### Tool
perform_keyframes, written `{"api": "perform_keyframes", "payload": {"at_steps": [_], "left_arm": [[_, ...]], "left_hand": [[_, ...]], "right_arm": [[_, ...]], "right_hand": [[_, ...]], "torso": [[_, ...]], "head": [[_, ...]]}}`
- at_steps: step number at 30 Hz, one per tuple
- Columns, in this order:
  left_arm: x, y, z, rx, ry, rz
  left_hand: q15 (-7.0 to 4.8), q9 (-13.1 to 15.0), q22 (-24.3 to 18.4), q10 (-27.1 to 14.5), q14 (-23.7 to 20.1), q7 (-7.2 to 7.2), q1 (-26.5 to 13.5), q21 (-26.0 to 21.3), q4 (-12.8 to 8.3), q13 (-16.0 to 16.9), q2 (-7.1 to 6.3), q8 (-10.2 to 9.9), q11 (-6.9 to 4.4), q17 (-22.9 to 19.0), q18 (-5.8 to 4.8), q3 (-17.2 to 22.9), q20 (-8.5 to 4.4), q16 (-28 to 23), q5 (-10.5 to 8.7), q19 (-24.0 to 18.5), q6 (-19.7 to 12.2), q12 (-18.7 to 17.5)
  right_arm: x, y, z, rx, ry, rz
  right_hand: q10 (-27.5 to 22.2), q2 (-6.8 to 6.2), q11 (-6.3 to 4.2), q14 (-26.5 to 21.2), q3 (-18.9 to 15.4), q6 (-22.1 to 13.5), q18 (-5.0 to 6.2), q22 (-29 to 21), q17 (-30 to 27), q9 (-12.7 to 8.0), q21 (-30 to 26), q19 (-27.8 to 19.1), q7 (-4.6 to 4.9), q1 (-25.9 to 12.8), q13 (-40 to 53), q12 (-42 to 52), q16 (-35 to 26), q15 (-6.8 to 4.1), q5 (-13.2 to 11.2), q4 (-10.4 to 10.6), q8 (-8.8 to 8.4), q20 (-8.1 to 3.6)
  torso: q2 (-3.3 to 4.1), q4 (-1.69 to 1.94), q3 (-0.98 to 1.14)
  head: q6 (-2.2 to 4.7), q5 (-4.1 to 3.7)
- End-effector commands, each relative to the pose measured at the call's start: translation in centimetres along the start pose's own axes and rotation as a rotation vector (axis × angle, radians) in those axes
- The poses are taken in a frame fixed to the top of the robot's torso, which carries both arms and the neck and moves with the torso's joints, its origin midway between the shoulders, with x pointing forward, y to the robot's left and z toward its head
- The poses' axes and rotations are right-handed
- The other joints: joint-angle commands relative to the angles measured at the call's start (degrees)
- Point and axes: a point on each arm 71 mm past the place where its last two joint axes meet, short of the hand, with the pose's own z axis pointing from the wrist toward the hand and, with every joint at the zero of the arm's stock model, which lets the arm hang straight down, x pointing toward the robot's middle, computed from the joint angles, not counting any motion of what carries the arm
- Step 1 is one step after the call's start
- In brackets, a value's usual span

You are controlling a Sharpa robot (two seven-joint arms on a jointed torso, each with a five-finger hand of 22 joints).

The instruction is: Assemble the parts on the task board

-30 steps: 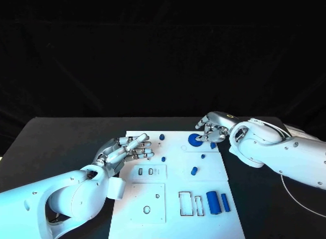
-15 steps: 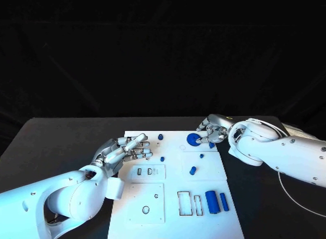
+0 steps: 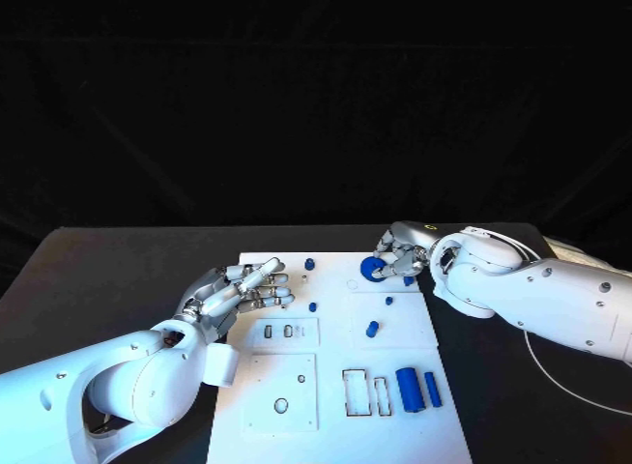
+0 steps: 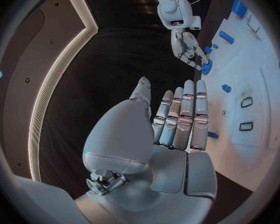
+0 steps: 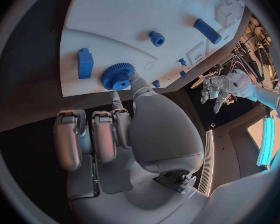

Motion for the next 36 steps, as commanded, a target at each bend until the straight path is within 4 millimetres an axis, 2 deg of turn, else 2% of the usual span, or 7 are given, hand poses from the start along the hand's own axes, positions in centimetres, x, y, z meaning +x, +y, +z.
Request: {"api": "perform_keyframes", "payload": {"at_steps": [1, 5, 15, 19, 23, 28, 36], "left_arm": [[0.3, -0.1, 0.0, 0.004, 0.023, -0.010], [0.3, -0.1, 0.0, 0.003, 0.023, -0.010], [0.3, -0.1, 0.0, 0.002, 0.023, -0.010], [0.3, -0.1, 0.0, 0.001, 0.022, -0.010], [0.3, -0.1, 0.0, 0.001, 0.022, -0.010], [0.3, -0.1, 0.0, 0.001, 0.022, -0.010], [0.3, -0.1, 0.0, 0.002, 0.024, -0.011]], "left_hand": [[0.30, 0.0, -0.1, -0.1, 0.0, 0.29, -0.7, -0.2, -0.1, 0.0, 0.03, -0.4, 0.43, 0.1, 0.20, -0.3, 0.07, -0.2, 0.03, 0.3, 0.0, -0.3], [0.30, 0.0, -0.1, -0.1, 0.0, 0.29, -0.7, -0.2, -0.1, 0.0, 0.03, -0.4, 0.43, 0.1, 0.20, -0.3, 0.07, -0.2, 0.03, 0.3, 0.0, -0.3], [0.30, 0.1, -0.1, -0.1, 0.0, 0.28, -0.7, -0.2, -0.1, 0.0, 0.05, -0.4, 0.42, 0.1, 0.20, -0.3, 0.08, -0.2, 0.04, 0.3, 0.0, -0.3], [0.30, 0.1, -0.1, -0.1, 0.0, 0.28, -0.7, -0.2, -0.1, 0.0, 0.05, -0.4, 0.42, 0.1, 0.20, -0.3, 0.08, -0.2, 0.04, 0.3, 0.0, -0.3], [0.30, 0.1, -0.1, -0.1, 0.0, 0.28, -0.7, -0.2, -0.1, 0.0, 0.05, -0.4, 0.42, 0.1, 0.20, -0.3, 0.08, -0.2, 0.04, 0.3, 0.0, -0.3], [0.30, 0.1, -0.1, -0.1, 0.0, 0.28, -0.7, -0.2, -0.1, 0.0, 0.05, -0.4, 0.42, 0.1, 0.20, -0.3, 0.08, -0.2, 0.04, 0.3, 0.0, -0.3], [0.30, 0.1, -0.1, -0.1, 0.0, 0.28, -0.7, -0.2, -0.1, 0.0, 0.05, -0.4, 0.42, 0.1, 0.20, -0.3, 0.08, -0.2, 0.04, 0.3, 0.0, -0.3]], "right_arm": [[0.2, 0.1, 0.1, 0.000, 0.016, -0.064], [0.4, 0.2, 0.3, -0.001, 0.023, -0.070], [1.0, 0.3, 0.6, 0.007, 0.067, -0.102], [0.9, 0.3, 0.6, 0.012, 0.056, -0.113], [0.6, 0.6, 0.5, 0.002, 0.002, -0.107], [0.3, 1.9, 0.0, -0.038, -0.060, -0.077], [-0.3, 5.1, -0.9, -0.117, -0.129, -0.026]], "right_hand": [[1.8, 0.53, 0.02, 4.6, -0.3, 0.6, -1.02, 8.0, 7.4, 0.1, 0.3, 2.1, 0.04, 0.3, 8.2, 0.4, 0.3, 0.28, -0.3, -0.1, 0.30, 0.32], [1.9, 0.80, 0.00, 4.6, -0.3, 0.9, -1.06, 8.2, 7.6, 0.1, 0.4, 2.2, 0.00, 0.6, 8.5, 0.7, 0.4, 0.27, -0.5, -0.3, 0.38, 0.33], [2.7, 2.57, -0.26, 4.7, 1.0, 2.4, -1.27, 9.2, 8.2, 0.2, 0.8, 2.8, -0.30, 2.1, 9.8, 1.7, 0.8, 0.09, -1.8, -1.2, 0.86, 0.21], [3.0, 4.34, -0.68, 4.7, 3.3, 3.8, -1.31, 9.5, 8.4, 0.2, 0.9, 2.9, -0.73, 4.3, 10.4, 2.1, 0.8, -0.26, -3.2, -2.6, 1.25, -0.03], [3.1, 6.28, -1.28, 4.7, 6.8, 5.7, -1.33, 9.6, 8.3, 0.5, 0.9, 2.9, -1.39, 6.6, 10.6, 2.2, 0.8, -0.75, -3.0, -4.2, 1.90, -0.43], [3.3, 5.85, -1.64, 4.7, 8.6, 7.0, -1.46, 10.1, 8.4, 0.7, 1.2, 3.2, -1.81, 5.5, 10.9, 2.4, 0.9, -1.07, -3.1, -4.7, 2.05, -0.81], [3.4, 4.80, -1.84, 4.7, 9.9, 7.5, -1.61, 10.8, 8.6, 0.8, 1.4, 3.6, -2.02, 3.6, 11.0, 2.4, 0.9, -1.28, -3.7, -4.8, 1.81, -1.05]], "torso": [[0.01, -0.01, 0.01], [0.05, -0.05, 0.03], [0.04, 0.02, 0.06], [0.06, -0.04, 0.08], [0.03, -0.05, 0.08], [0.05, 0.00, 0.08], [-0.01, 0.06, -0.06]], "head": [[-0.12, -0.06], [-0.14, -0.10], [-0.60, -0.15], [-0.65, -0.04], [-0.58, -0.03], [-0.52, -0.05], [-0.38, -0.02]]}}
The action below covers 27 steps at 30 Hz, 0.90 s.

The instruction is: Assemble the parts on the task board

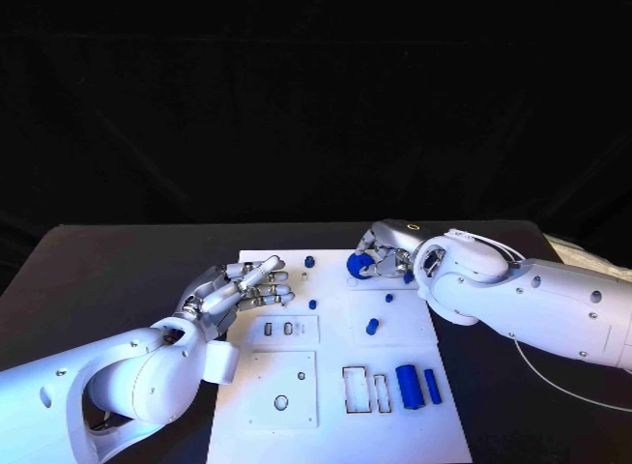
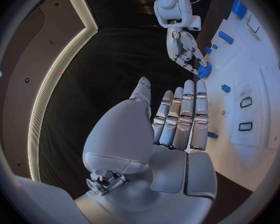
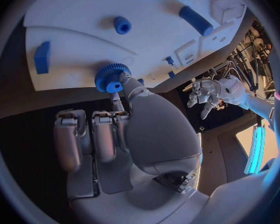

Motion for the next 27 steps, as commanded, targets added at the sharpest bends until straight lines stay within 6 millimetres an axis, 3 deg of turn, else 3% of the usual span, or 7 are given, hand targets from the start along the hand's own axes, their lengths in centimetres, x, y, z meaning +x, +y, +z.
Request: {"api": "perform_keyframes", "payload": {"at_steps": [1, 11, 15, 27], "left_arm": [[0.3, -0.1, 0.0, 0.006, 0.022, -0.010], [0.4, -0.1, 0.1, 0.006, 0.025, -0.011], [0.4, -0.1, 0.1, 0.006, 0.025, -0.011], [0.5, -0.1, 0.1, 0.006, 0.027, -0.012]], "left_hand": [[0.30, 0.1, -0.1, -0.1, 0.0, 0.27, -0.7, -0.3, -0.1, 0.0, 0.08, -0.2, 0.42, 0.1, 0.20, -0.4, 0.09, -0.2, 0.04, 0.3, 0.0, -0.4], [0.30, 0.1, -0.1, -0.1, 0.0, 0.26, -0.7, -0.3, -0.1, 0.0, 0.07, -0.2, 0.42, 0.1, 0.20, -0.4, 0.09, -0.2, 0.04, 0.3, 0.0, -0.4], [0.30, 0.1, -0.1, -0.1, 0.0, 0.26, -0.7, -0.3, -0.1, 0.0, 0.07, -0.2, 0.42, 0.1, 0.20, -0.4, 0.09, -0.2, 0.04, 0.3, 0.0, -0.4], [0.30, 0.1, -0.1, -0.1, 0.0, 0.26, -0.7, -0.3, -0.1, 0.0, 0.07, -0.2, 0.42, 0.1, 0.20, -0.4, 0.09, -0.2, 0.04, 0.3, 0.0, -0.4]], "right_arm": [[-0.7, 1.3, 0.0, -0.022, -0.074, 0.016], [-0.1, 5.9, 0.8, -0.121, -0.069, 0.031], [0.5, 7.4, 1.4, -0.147, -0.050, 0.032], [2.4, 8.3, 3.3, -0.139, 0.010, 0.030]], "right_hand": [[2.9, 0.45, -0.48, 4.8, 0.7, 3.6, -1.04, 10.9, 8.6, 0.8, 0.2, 3.5, -1.71, -1.3, 10.7, -0.1, 0.2, -0.32, -0.2, 0.2, 0.86, -0.44], [2.6, 0.02, -0.36, 4.8, 1.4, 3.4, -1.04, 10.9, 8.5, 0.7, 0.2, 3.5, -1.56, -2.2, 10.4, -0.5, 0.2, -0.25, -0.3, 0.3, 0.44, -0.42], [2.6, -0.04, -0.34, 4.7, 1.4, 3.3, -1.04, 10.9, 8.4, 0.7, 0.2, 3.5, -1.55, -2.4, 10.3, -0.6, 0.1, -0.23, -0.3, 0.3, 0.39, -0.41], [2.4, -0.40, -0.18, 4.7, 2.0, 2.9, -1.02, 10.8, 8.3, 0.6, 0.2, 3.4, -1.34, -3.0, 10.1, -0.8, 0.1, -0.12, -0.3, 0.3, -0.11, -0.33]], "torso": [[-0.04, 0.03, -0.07], [0.04, 0.20, -0.07], [0.05, 0.10, -0.06], [0.00, 0.09, -0.05]], "head": [[0.07, 0.02], [-0.08, 0.68], [-0.20, 0.97], [-0.20, 1.38]]}}
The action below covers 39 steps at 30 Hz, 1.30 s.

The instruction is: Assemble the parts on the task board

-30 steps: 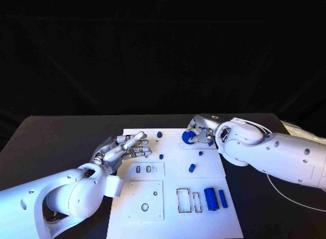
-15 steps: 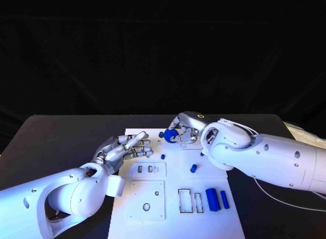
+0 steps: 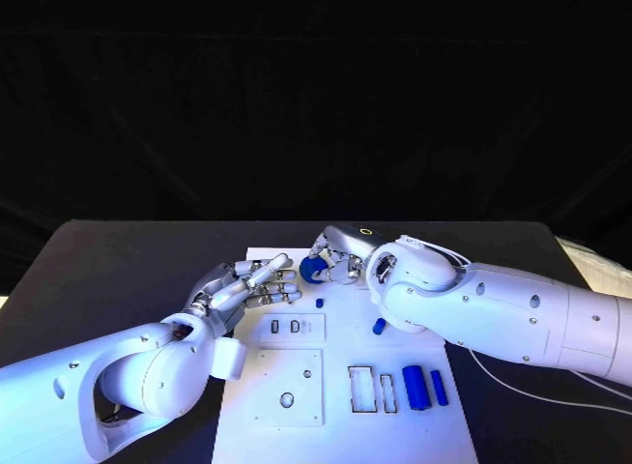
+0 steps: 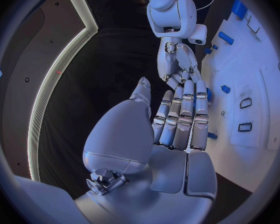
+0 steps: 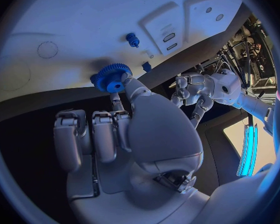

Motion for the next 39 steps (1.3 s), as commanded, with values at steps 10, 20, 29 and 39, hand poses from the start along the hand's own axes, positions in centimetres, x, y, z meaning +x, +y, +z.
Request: {"api": "perform_keyframes", "payload": {"at_steps": [10, 20, 29, 39], "left_arm": [[0.2, -0.1, 0.0, 0.007, 0.020, -0.009], [0.0, -0.1, 0.0, 0.003, 0.016, -0.007], [0.0, -0.1, -0.1, 0.001, 0.015, -0.007], [-0.2, -0.1, -0.1, -0.001, 0.011, -0.005]], "left_hand": [[0.30, 0.1, -0.1, -0.1, 0.0, 0.27, -0.5, -0.3, 0.0, 0.0, -0.16, -0.2, 0.42, 0.1, 0.20, -0.3, 0.09, -0.2, 0.04, 0.3, 0.0, -0.4], [0.31, 0.1, -0.1, -0.1, -0.1, 0.26, -0.5, -0.3, 0.0, 0.0, -0.19, -0.3, 0.42, 0.1, 0.20, -0.4, 0.10, -0.3, 0.04, 0.3, 0.0, -0.4], [0.31, 0.1, -0.1, -0.1, -0.1, 0.26, -0.5, -0.3, 0.0, 0.0, -0.19, -0.3, 0.42, 0.1, 0.20, -0.4, 0.10, -0.3, 0.04, 0.3, 0.0, -0.4], [0.31, 0.1, -0.1, -0.1, -0.1, 0.25, -0.5, -0.4, 0.0, 0.0, -0.18, -0.3, 0.42, 0.1, 0.20, -0.4, 0.11, -0.3, 0.04, 0.3, 0.0, -0.4]], "right_arm": [[1.5, -0.2, 0.9, 0.030, 0.068, -0.046], [1.9, 0.0, 1.1, 0.014, 0.074, -0.050], [1.7, -0.3, 1.0, 0.023, 0.043, -0.038], [1.7, -1.0, 0.3, 0.036, 0.058, -0.001]], "right_hand": [[1.9, -0.79, 0.06, 4.6, 0.9, 2.4, -1.13, 10.9, 8.2, 0.4, 0.2, 3.4, -1.07, -1.5, 9.4, -1.1, 0.0, 0.16, 0.1, 0.0, -0.63, -0.19], [0.6, -4.03, 1.73, 4.6, -0.8, -3.2, -1.12, 10.8, 8.5, -0.2, 0.1, 3.4, 0.76, -4.7, 7.9, -2.8, 0.1, 1.61, 0.1, 0.7, -2.39, 1.11], [-2.2, -5.49, 2.96, 4.7, -4.6, -10.5, -1.06, 10.6, 9.1, -0.3, 0.0, 3.2, 2.07, -6.7, 4.7, -6.5, 0.4, 2.72, -1.4, 3.2, -2.53, 2.21], [-1.6, -4.23, 2.47, 4.7, -6.1, -6.4, -1.10, 10.8, 9.3, 0.4, 0.1, 3.3, 1.40, -6.7, 5.2, -5.9, 0.4, 2.44, 0.3, 5.5, -1.31, 2.18]], "torso": [[0.01, -0.13, 0.13], [0.03, -0.14, 0.16], [0.00, -0.16, 0.16], [0.03, -0.27, 0.25]], "head": [[-0.10, 0.40], [-0.26, 0.38], [-0.20, 0.34], [-0.29, 0.38]]}}
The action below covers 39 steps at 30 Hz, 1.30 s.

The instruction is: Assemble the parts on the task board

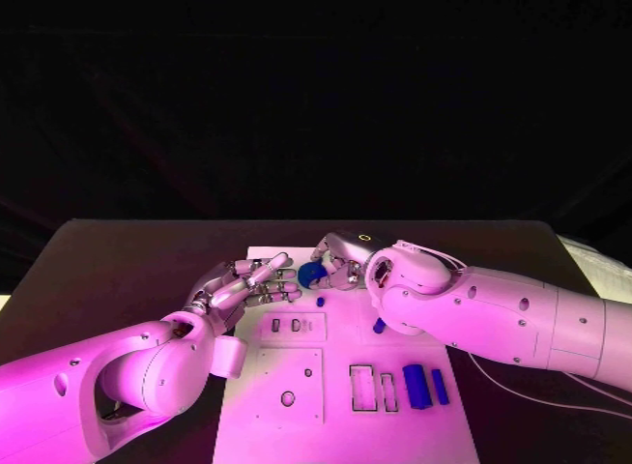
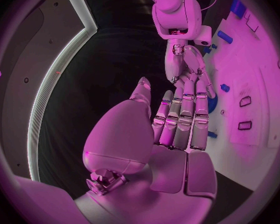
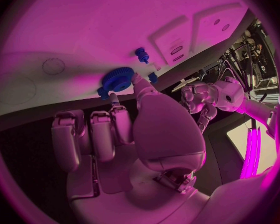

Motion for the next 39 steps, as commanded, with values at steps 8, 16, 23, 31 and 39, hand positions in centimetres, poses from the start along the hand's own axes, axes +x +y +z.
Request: {"api": "perform_keyframes", "payload": {"at_steps": [8, 16, 23, 31, 39], "left_arm": [[0.0, -0.1, 0.1, 0.004, 0.014, -0.007], [-0.5, -0.1, 0.1, 0.008, 0.003, -0.002], [-0.9, -0.1, 0.3, 0.010, -0.005, 0.001], [-1.2, 0.1, 0.6, 0.014, -0.008, 0.001], [-1.5, 0.2, 0.7, 0.014, -0.014, 0.003]], "left_hand": [[0.31, 0.1, -0.1, -0.1, -0.1, 0.25, -0.5, -0.4, 0.0, 0.0, -0.18, -0.3, 0.42, 0.1, 0.21, -0.4, 0.10, -0.3, 0.04, 0.3, 0.0, -0.2], [0.31, 0.1, -0.1, -0.1, -0.1, 0.25, -0.5, -0.4, 0.0, 0.0, -0.18, -0.3, 0.42, 0.1, 0.21, -0.4, 0.10, -0.3, 0.04, 0.3, 0.0, -0.2], [0.32, 0.1, -0.1, -0.1, -0.1, 0.25, -0.5, -0.4, 0.0, 0.0, -0.16, -0.3, 0.42, 0.1, 0.21, -0.4, 0.11, -0.3, 0.04, 0.3, 0.0, -0.2], [0.32, 0.1, -0.1, -0.1, -0.1, 0.25, -0.5, -0.4, 0.0, 0.0, -0.16, -0.3, 0.42, 0.1, 0.21, -0.4, 0.11, -0.4, 0.04, 0.3, 0.0, -0.2], [0.31, 0.1, -0.1, -0.1, -0.1, 0.24, -0.5, -0.4, -0.1, 0.0, -0.15, -0.3, 0.42, 0.1, 0.22, -0.5, 0.11, -0.4, 0.05, 0.3, 0.0, -0.2]], "right_arm": [[-1.4, -1.4, -1.3, -0.004, -0.131, 0.120], [-3.9, -5.1, -4.5, -0.080, -0.138, 0.288], [-5.3, -9.6, -7.4, -0.084, -0.108, 0.362], [-5.5, -14.4, -9.8, -0.022, -0.108, 0.334], [-3.7, -17.5, -10.3, 0.050, -0.071, 0.317]], "right_hand": [[1.3, 2.08, -0.81, 4.8, -0.4, 1.8, -1.24, 11.2, 9.5, -0.2, 0.3, 3.6, -0.53, 0.6, 6.4, 1.7, 0.3, -0.26, 3.4, 1.6, 0.28, -0.35], [1.2, 1.90, -0.67, 4.9, -0.7, 1.3, -1.24, 11.3, 10.1, -0.4, 0.3, 3.6, -0.33, 2.1, 6.4, 1.6, 0.6, -0.19, 2.1, 0.9, -0.39, -0.36], [0.9, 1.76, -0.62, 4.9, -0.7, 1.4, -1.20, 11.1, 9.9, -0.4, 0.2, 3.5, -0.28, 4.1, 6.1, 1.3, 0.5, -0.13, 2.5, -0.6, -0.44, -0.29], [1.0, 1.34, -0.69, 4.9, -0.7, 1.7, -1.20, 11.1, 10.1, -0.4, 0.2, 3.5, -0.32, 6.4, 6.3, 1.4, 0.6, -0.17, 3.0, -2.6, -0.37, -0.32], [0.9, 1.27, -0.71, 4.9, -0.7, 1.8, -1.19, 11.0, 10.1, -0.4, 0.2, 3.5, -0.34, 6.7, 6.2, 1.3, 0.5, -0.19, 3.1, -2.9, -0.36, -0.32]], "torso": [[-0.05, 0.00, 0.12], [-0.40, -0.62, 0.09], [-0.82, -1.42, 0.61], [-1.16, -1.85, 1.10], [-1.19, -1.93, 1.28]], "head": [[-0.03, -0.19], [0.13, -0.43], [0.07, -0.26], [-0.07, -0.74], [-0.51, -0.95]]}}
